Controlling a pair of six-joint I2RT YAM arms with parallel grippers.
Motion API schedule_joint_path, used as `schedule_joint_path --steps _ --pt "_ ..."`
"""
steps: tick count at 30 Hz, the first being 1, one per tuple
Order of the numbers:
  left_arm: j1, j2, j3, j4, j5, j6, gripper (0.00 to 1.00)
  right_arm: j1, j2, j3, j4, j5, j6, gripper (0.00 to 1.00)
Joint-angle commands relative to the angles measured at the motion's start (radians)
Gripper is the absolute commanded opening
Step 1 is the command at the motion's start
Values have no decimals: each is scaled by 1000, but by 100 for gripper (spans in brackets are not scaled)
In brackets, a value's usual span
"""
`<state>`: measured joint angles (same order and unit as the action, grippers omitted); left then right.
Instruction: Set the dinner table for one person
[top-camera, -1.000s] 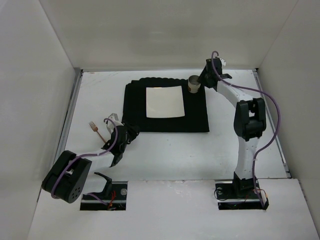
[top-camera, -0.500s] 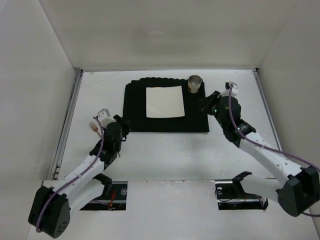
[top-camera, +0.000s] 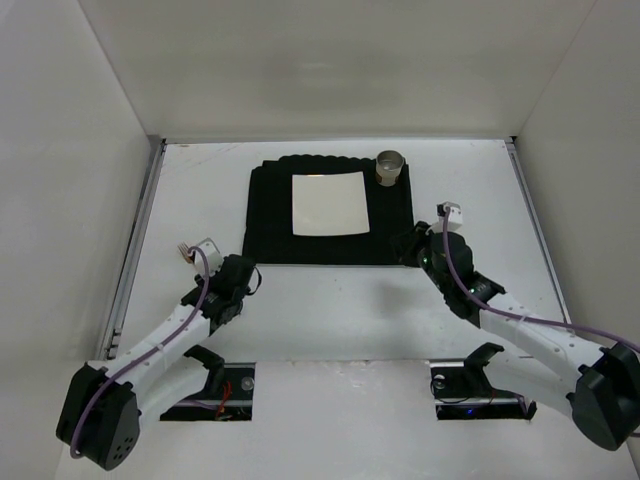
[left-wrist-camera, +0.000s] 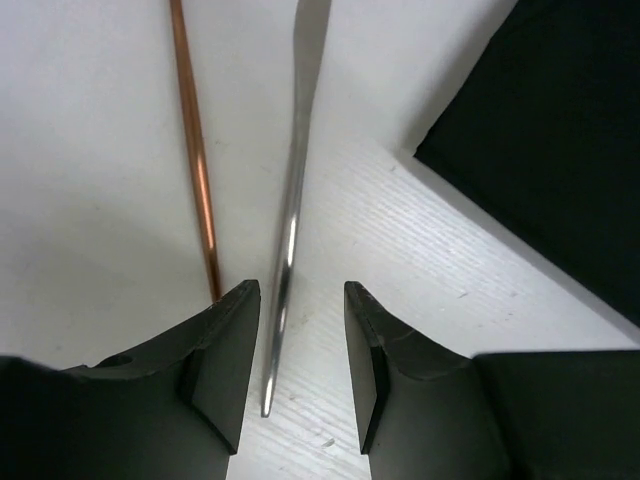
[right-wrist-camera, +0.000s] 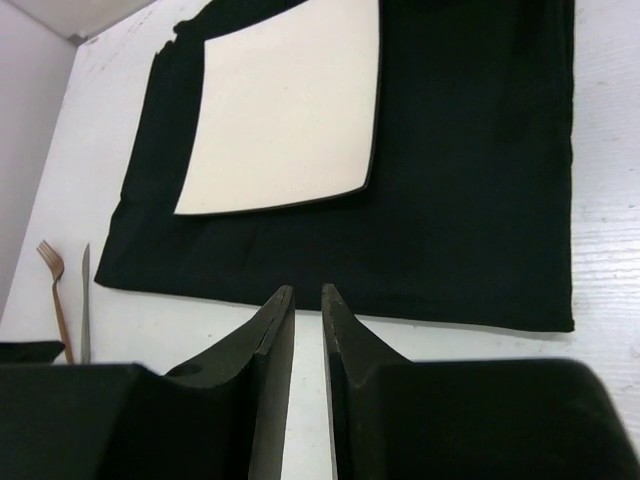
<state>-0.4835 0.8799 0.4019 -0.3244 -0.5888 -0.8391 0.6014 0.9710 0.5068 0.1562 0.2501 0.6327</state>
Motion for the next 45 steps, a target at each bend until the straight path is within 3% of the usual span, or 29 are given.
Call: schedule_joint_path --steps 1,14,30,36,41,45 --pt "-8 31 25 -67 -42 -37 37 -5 0 7 101 -29 -7 23" --pt "-2 131 -26 100 -33 6 36 1 43 12 117 -52 9 25" --pt "73 249 -12 148 40 18 26 -5 38 -2 126 -52 9 26" --pt "89 228 -26 177 84 41 7 -24 17 -11 125 -52 15 27" --pt "63 90 -5 141 81 86 3 -38 1 -22 128 -43 21 29" --pt "-3 -5 102 47 29 130 2 -51 -26 -36 132 -29 22 29"
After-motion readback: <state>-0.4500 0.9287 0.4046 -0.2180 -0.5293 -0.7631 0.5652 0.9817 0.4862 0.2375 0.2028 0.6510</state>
